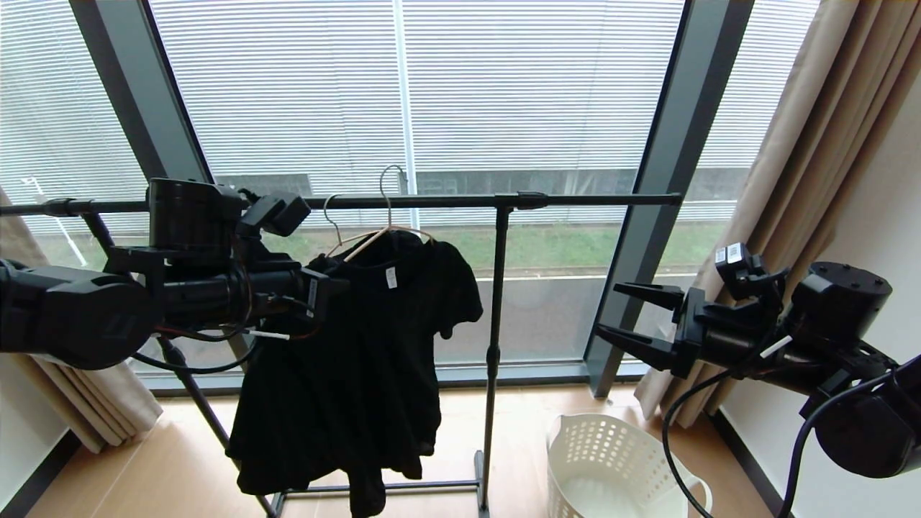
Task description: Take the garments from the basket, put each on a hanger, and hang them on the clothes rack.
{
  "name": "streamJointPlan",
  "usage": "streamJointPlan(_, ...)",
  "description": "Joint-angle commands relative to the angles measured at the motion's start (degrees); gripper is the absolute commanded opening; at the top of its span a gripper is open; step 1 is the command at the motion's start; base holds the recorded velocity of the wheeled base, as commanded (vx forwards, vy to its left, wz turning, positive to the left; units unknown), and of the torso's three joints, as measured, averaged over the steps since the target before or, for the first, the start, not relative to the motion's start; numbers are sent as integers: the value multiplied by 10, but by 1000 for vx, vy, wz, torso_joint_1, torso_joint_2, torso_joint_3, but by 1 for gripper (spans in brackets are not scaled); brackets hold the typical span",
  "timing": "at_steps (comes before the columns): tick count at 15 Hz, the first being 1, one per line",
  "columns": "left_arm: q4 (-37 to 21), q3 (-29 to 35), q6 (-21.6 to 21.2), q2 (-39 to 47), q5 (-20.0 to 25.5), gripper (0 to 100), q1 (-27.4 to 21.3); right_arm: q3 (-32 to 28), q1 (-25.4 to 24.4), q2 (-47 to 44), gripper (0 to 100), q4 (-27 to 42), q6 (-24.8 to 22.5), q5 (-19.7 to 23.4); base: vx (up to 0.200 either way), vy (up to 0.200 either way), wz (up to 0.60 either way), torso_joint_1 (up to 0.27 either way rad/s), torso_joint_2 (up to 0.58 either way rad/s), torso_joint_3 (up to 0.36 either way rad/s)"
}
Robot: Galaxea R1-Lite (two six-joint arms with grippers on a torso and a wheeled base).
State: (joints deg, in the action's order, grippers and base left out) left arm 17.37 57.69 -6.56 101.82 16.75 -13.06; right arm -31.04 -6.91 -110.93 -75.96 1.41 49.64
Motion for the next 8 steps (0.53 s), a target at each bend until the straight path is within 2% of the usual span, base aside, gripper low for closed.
streamJointPlan(1,0,16,1,30,-1,0,-10,0,0,-2,100,-1,0,0,0,0,0,0,0,0)
streamJointPlan(8,0,67,38,73,-2,0,-14,2,0,-4,100,-1,-2,0,0,0,0,0,0,0)
